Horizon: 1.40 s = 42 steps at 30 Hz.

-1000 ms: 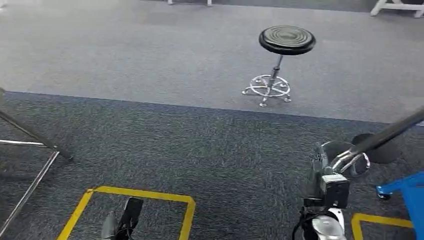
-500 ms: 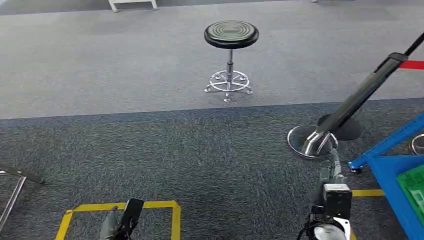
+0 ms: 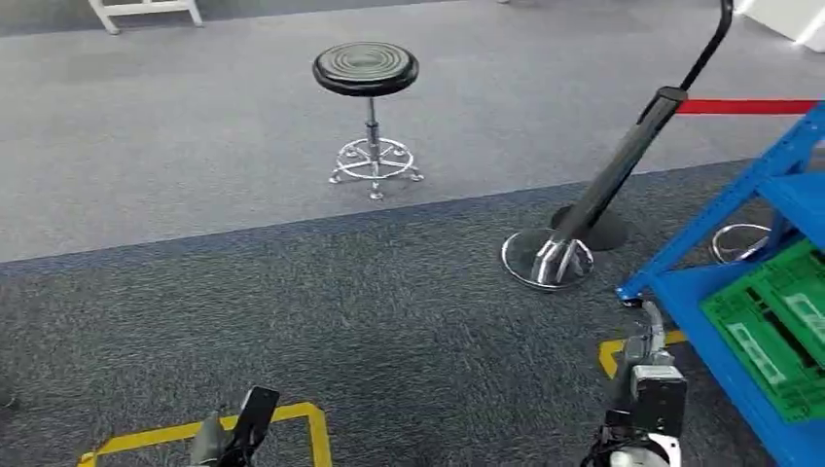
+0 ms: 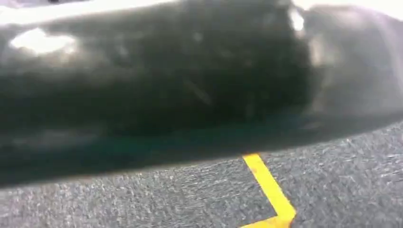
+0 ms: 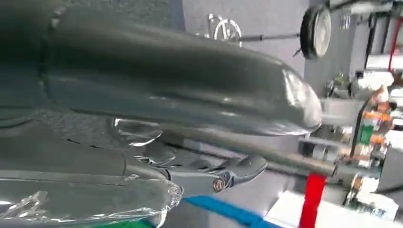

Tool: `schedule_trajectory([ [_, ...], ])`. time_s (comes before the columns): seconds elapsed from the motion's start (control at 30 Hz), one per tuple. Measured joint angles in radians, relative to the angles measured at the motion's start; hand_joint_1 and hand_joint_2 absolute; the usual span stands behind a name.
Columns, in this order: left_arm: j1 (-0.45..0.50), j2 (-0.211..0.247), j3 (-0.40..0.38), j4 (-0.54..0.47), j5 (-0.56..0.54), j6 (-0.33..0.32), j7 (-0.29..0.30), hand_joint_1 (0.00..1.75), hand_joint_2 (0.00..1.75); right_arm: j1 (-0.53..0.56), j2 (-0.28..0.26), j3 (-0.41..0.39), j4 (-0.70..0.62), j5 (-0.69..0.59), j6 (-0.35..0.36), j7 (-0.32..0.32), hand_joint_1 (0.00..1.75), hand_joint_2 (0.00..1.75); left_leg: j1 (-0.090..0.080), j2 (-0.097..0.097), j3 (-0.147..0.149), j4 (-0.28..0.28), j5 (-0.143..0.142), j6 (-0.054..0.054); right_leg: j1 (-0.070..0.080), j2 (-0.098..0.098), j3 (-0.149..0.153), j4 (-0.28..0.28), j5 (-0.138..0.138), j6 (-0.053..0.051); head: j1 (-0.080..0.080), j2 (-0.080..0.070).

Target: Take the parts from the cabinet and place them on the table.

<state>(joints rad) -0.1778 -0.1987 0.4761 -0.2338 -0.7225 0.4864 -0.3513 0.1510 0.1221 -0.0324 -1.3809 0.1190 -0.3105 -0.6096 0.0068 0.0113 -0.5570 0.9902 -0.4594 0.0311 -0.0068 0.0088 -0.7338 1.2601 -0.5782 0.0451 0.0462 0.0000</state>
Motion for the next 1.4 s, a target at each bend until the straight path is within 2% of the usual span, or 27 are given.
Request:
schedule_trajectory([
  [0.07, 0.006, 0.003, 0.001, 0.000, 0.006, 0.004, -0.001, 0.00, 0.00, 0.013, 0.000, -0.010, 0.004, 0.002, -0.001, -0.006, 0.00, 0.00, 0.000, 0.028, 0.000, 0.001, -0.002, -0.001, -0.006, -0.003, -0.022, 0.048, 0.001, 0.007, 0.001, 0.000],
  [0.13, 0.007, 0.003, 0.003, 0.000, 0.014, 0.008, -0.006, 0.00, 0.00, 0.023, 0.000, -0.024, 0.000, 0.020, -0.010, -0.008, 0.00, 0.00, 0.000, 0.050, 0.002, 0.001, -0.005, -0.005, -0.008, -0.017, 0.044, -0.071, 0.071, 0.009, 0.002, 0.000],
  [0.17, 0.007, 0.003, 0.003, 0.000, 0.019, 0.009, -0.008, 0.00, 0.00, 0.029, 0.000, -0.029, -0.009, 0.033, -0.015, -0.008, 0.00, 0.00, 0.000, 0.061, 0.006, 0.001, -0.008, -0.010, -0.008, -0.044, 0.105, -0.177, 0.111, 0.008, 0.002, 0.000],
  [0.2, 0.007, 0.003, 0.004, 0.000, 0.021, 0.011, -0.008, 0.00, 0.00, 0.033, 0.001, -0.034, -0.020, 0.042, -0.018, -0.006, 0.00, 0.00, -0.004, 0.071, 0.009, 0.001, -0.011, -0.015, -0.004, -0.093, 0.143, -0.250, 0.112, 0.005, 0.002, 0.000],
  [0.27, 0.008, 0.004, 0.005, 0.000, 0.021, 0.014, -0.008, 0.00, 0.00, 0.042, 0.005, -0.043, -0.037, 0.052, -0.025, -0.006, 0.00, 0.00, -0.012, 0.087, 0.010, 0.005, -0.015, -0.026, 0.001, -0.070, 0.151, -0.255, 0.115, -0.019, -0.002, 0.000],
  [0.37, 0.007, 0.000, 0.006, 0.000, 0.021, 0.023, -0.008, 0.00, 0.00, 0.082, 0.007, -0.066, -0.066, 0.077, -0.041, -0.006, 0.00, 0.00, -0.007, 0.101, 0.016, 0.006, -0.021, -0.042, -0.001, -0.042, 0.148, -0.258, 0.120, -0.037, 0.000, 0.000],
  [0.4, 0.006, -0.001, 0.006, 0.000, 0.021, 0.024, -0.008, 0.00, 0.00, 0.091, 0.011, -0.074, -0.077, 0.081, -0.046, -0.007, 0.00, 0.00, -0.003, 0.046, 0.011, 0.024, -0.041, -0.052, -0.005, -0.032, 0.148, -0.258, 0.122, -0.041, -0.004, 0.000],
  [0.43, 0.007, -0.002, 0.006, 0.000, 0.021, 0.026, -0.008, 0.00, 0.00, 0.092, 0.013, -0.079, -0.083, 0.081, -0.048, -0.006, 0.00, 0.00, 0.000, 0.016, -0.009, 0.077, -0.080, -0.054, -0.006, -0.021, 0.147, -0.258, 0.123, -0.047, -0.005, 0.000],
  [0.5, 0.013, -0.002, 0.006, 0.000, 0.021, 0.028, -0.008, 0.00, 0.00, 0.097, 0.018, -0.089, -0.090, 0.081, -0.043, -0.006, 0.00, 0.00, 0.001, -0.001, -0.078, 0.232, -0.157, -0.056, -0.005, 0.004, 0.146, -0.258, 0.124, -0.051, -0.006, 0.000],
  [0.53, 0.016, -0.002, 0.006, 0.000, 0.021, 0.030, -0.008, 0.00, 0.00, 0.103, 0.022, -0.099, -0.091, 0.079, -0.034, -0.004, 0.00, 0.00, 0.001, -0.002, -0.111, 0.299, -0.176, -0.056, -0.003, 0.020, 0.146, -0.258, 0.124, -0.051, -0.006, 0.000],
  [0.6, 0.017, -0.003, 0.007, 0.000, 0.022, 0.035, -0.008, 0.00, 0.00, 0.117, 0.023, -0.125, -0.091, 0.073, -0.010, -0.003, 0.00, 0.00, 0.001, -0.004, -0.109, 0.285, -0.136, -0.051, -0.003, 0.045, 0.146, -0.256, 0.124, -0.051, -0.006, 0.000],
  [0.67, 0.015, -0.005, 0.008, 0.000, 0.021, 0.041, -0.008, 0.00, 0.00, 0.124, 0.026, -0.157, -0.096, 0.074, 0.017, -0.008, 0.00, 0.00, 0.001, -0.023, -0.040, 0.137, -0.044, -0.038, -0.002, 0.071, 0.147, -0.254, 0.125, -0.049, -0.006, 0.000],
  [0.7, 0.015, -0.005, 0.008, 0.000, 0.021, 0.042, -0.007, 0.00, 0.00, 0.125, 0.031, -0.173, -0.098, 0.076, 0.028, -0.012, 0.00, 0.00, 0.001, -0.071, -0.002, 0.057, -0.010, -0.029, -0.005, 0.082, 0.147, -0.254, 0.127, -0.047, -0.006, 0.000],
  [0.73, 0.015, -0.004, 0.008, 0.000, 0.021, 0.043, -0.007, 0.00, 0.00, 0.124, 0.035, -0.183, -0.098, 0.077, 0.033, -0.014, 0.00, 0.00, 0.004, -0.111, 0.008, 0.027, -0.019, -0.018, 0.001, 0.091, 0.142, -0.250, 0.127, -0.041, -0.003, 0.000],
  [0.8, 0.014, -0.008, 0.008, 0.000, 0.021, 0.046, -0.006, 0.00, 0.00, 0.128, 0.039, -0.201, -0.099, 0.077, 0.037, -0.016, 0.00, 0.00, 0.000, -0.094, 0.012, 0.014, -0.024, -0.024, -0.009, 0.113, 0.129, -0.250, 0.133, -0.028, -0.004, 0.000],
  [0.87, 0.012, -0.010, 0.009, 0.000, 0.020, 0.047, -0.006, 0.00, 0.00, 0.136, 0.040, -0.216, -0.101, 0.078, 0.040, -0.016, 0.00, 0.00, 0.002, -0.072, 0.015, 0.000, -0.015, -0.012, -0.009, 0.137, 0.122, -0.260, 0.142, -0.010, -0.005, 0.000],
  [0.93, 0.010, -0.014, 0.010, 0.000, 0.020, 0.049, -0.006, 0.00, 0.00, 0.136, 0.040, -0.228, -0.106, 0.078, 0.040, -0.017, 0.00, 0.00, 0.005, -0.045, 0.020, -0.011, -0.008, -0.002, -0.006, 0.035, 0.092, -0.204, 0.100, -0.006, 0.004, 0.000],
  [0.97, 0.012, -0.016, 0.011, 0.000, 0.020, 0.049, -0.006, 0.00, 0.00, 0.132, 0.041, -0.231, -0.106, 0.078, 0.040, -0.017, 0.00, 0.00, 0.004, -0.029, 0.020, -0.010, -0.008, -0.002, -0.006, 0.012, 0.059, -0.133, 0.060, 0.000, 0.007, 0.000],
  [1.03, 0.015, -0.015, 0.012, 0.000, 0.020, 0.049, -0.006, 0.00, 0.00, 0.132, 0.042, -0.232, -0.106, 0.079, 0.042, -0.017, 0.00, 0.00, 0.003, 0.001, 0.018, -0.009, -0.009, 0.000, -0.009, -0.002, -0.016, 0.022, -0.005, 0.008, 0.006, 0.000],
  [1.07, 0.015, -0.015, 0.013, 0.000, 0.020, 0.049, -0.006, 0.00, 0.00, 0.136, 0.043, -0.236, -0.106, 0.079, 0.042, -0.017, 0.00, 0.00, 0.002, 0.013, 0.018, -0.009, -0.010, 0.000, -0.010, -0.003, -0.029, 0.055, -0.007, 0.011, 0.007, 0.000],
  [1.1, 0.015, -0.016, 0.013, 0.000, 0.019, 0.049, -0.006, 0.00, 0.00, 0.137, 0.043, -0.241, -0.106, 0.086, 0.044, -0.017, 0.00, 0.00, 0.002, 0.026, 0.019, -0.009, -0.011, -0.002, -0.012, -0.004, -0.014, 0.032, 0.015, 0.012, 0.006, 0.000],
  [1.17, 0.014, -0.017, 0.013, 0.000, 0.019, 0.050, -0.006, 0.00, 0.00, 0.136, 0.048, -0.250, -0.107, 0.106, 0.058, -0.017, 0.00, 0.00, 0.003, 0.044, 0.023, -0.008, -0.015, -0.008, -0.012, -0.018, 0.074, -0.119, 0.087, 0.011, 0.007, 0.000],
  [1.2, 0.013, -0.018, 0.013, 0.000, 0.019, 0.051, -0.006, 0.00, 0.00, 0.135, 0.052, -0.257, -0.107, 0.117, 0.069, -0.017, 0.00, 0.00, 0.003, 0.052, 0.027, -0.007, -0.018, -0.013, -0.012, -0.046, 0.132, -0.215, 0.118, 0.009, 0.007, 0.000],
  [1.23, 0.013, -0.016, 0.013, 0.000, 0.018, 0.052, -0.006, 0.00, 0.00, 0.131, 0.058, -0.264, -0.107, 0.125, 0.082, -0.016, 0.00, 0.00, -0.006, 0.058, 0.027, -0.004, -0.023, -0.020, -0.004, -0.075, 0.154, -0.256, 0.101, 0.002, 0.008, 0.000],
  [1.27, 0.011, -0.016, 0.013, 0.000, 0.018, 0.052, -0.006, 0.00, 0.00, 0.130, 0.064, -0.268, -0.108, 0.131, 0.088, -0.016, 0.00, 0.00, -0.008, 0.063, 0.029, -0.002, -0.026, -0.025, -0.006, -0.057, 0.161, -0.257, 0.109, -0.013, 0.004, 0.000],
  [1.37, 0.007, -0.015, 0.013, 0.000, 0.018, 0.055, -0.006, 0.00, 0.00, 0.130, 0.078, -0.292, -0.107, 0.147, 0.108, -0.017, 0.00, 0.00, -0.006, 0.081, 0.034, -0.004, -0.026, -0.038, -0.003, -0.038, 0.154, -0.255, 0.109, -0.029, 0.002, 0.000],
  [1.4, 0.005, -0.013, 0.013, 0.000, 0.018, 0.055, -0.006, 0.00, 0.00, 0.127, 0.082, -0.299, -0.107, 0.151, 0.114, -0.019, 0.00, 0.00, -0.001, 0.055, 0.032, 0.004, -0.037, -0.050, -0.010, -0.032, 0.157, -0.259, 0.114, -0.038, 0.002, 0.000],
])
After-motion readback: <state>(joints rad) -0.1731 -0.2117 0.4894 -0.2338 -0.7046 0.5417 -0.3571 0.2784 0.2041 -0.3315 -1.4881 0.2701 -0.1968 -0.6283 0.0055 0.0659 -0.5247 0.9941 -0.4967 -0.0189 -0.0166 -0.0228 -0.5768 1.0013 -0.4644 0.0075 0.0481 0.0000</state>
